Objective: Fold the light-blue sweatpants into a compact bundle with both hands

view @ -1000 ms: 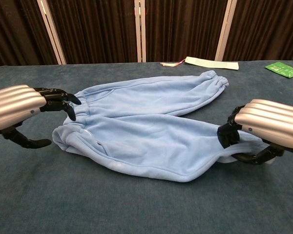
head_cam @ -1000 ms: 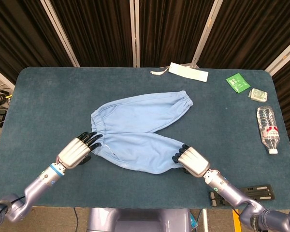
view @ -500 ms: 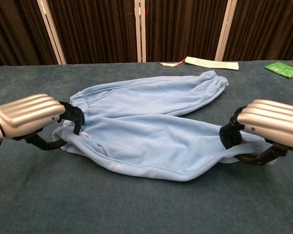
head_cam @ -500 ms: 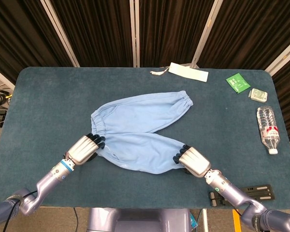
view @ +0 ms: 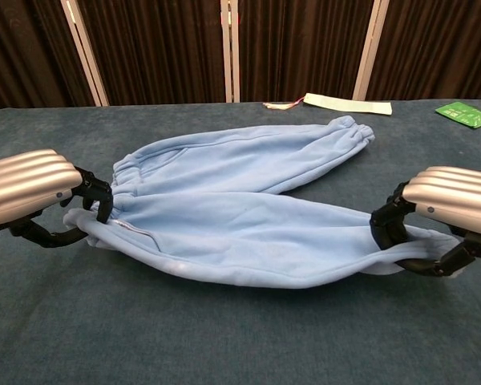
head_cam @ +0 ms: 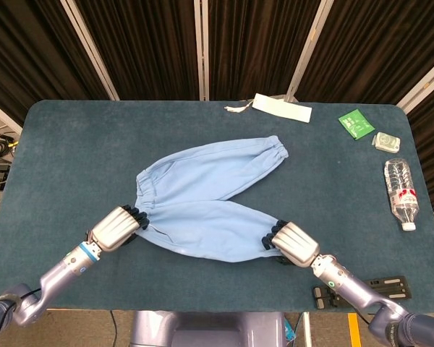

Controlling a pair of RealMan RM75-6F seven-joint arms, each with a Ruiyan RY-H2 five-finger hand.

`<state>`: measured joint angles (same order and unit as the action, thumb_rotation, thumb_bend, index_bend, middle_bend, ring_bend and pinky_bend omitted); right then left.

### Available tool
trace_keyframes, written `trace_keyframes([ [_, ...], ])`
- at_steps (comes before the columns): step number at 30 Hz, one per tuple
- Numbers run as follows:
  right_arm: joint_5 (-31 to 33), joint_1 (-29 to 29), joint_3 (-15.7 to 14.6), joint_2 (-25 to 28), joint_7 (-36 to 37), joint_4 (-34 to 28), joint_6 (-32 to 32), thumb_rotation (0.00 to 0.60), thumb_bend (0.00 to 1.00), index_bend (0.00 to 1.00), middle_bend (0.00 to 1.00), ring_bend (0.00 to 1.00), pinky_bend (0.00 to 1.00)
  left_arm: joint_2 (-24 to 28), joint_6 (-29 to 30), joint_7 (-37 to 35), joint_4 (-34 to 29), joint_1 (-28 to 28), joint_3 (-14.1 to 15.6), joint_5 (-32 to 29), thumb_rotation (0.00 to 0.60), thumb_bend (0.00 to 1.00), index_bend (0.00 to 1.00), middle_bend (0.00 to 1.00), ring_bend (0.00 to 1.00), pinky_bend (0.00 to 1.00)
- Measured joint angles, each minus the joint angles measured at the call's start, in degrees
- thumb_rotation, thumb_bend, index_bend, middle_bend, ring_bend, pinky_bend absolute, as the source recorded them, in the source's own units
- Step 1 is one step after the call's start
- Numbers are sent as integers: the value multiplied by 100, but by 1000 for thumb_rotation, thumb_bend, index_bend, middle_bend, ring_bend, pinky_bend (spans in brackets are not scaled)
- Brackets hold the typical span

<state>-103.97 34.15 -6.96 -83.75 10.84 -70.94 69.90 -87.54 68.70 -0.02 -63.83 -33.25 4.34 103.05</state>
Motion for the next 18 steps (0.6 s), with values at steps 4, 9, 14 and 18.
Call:
trace_keyframes([
  [4, -50, 16, -97, 240, 198, -272, 1, 600, 544, 672, 645, 533, 417, 258, 217, -26, -123, 43, 157, 172, 600, 525, 661, 446, 447, 538],
  [9, -253, 61, -284, 631, 352, -758, 18, 600, 543, 674, 648, 538, 417, 644, 448, -30, -341, 118, 393, 394, 600, 525, 661, 446, 447, 537],
  [14, -614, 87, -467, 842, 299, -1081, 117, 600, 544, 675, 650, 540, 417, 1091, 647, -15, -738, 251, 688, 585, 600, 527, 661, 446, 447, 537],
  [18, -882, 93, -597, 940, 196, -1330, 215, 600, 544, 675, 650, 540, 417, 1415, 753, 5, -1051, 356, 898, 726, 600, 529, 661, 446, 447, 537],
])
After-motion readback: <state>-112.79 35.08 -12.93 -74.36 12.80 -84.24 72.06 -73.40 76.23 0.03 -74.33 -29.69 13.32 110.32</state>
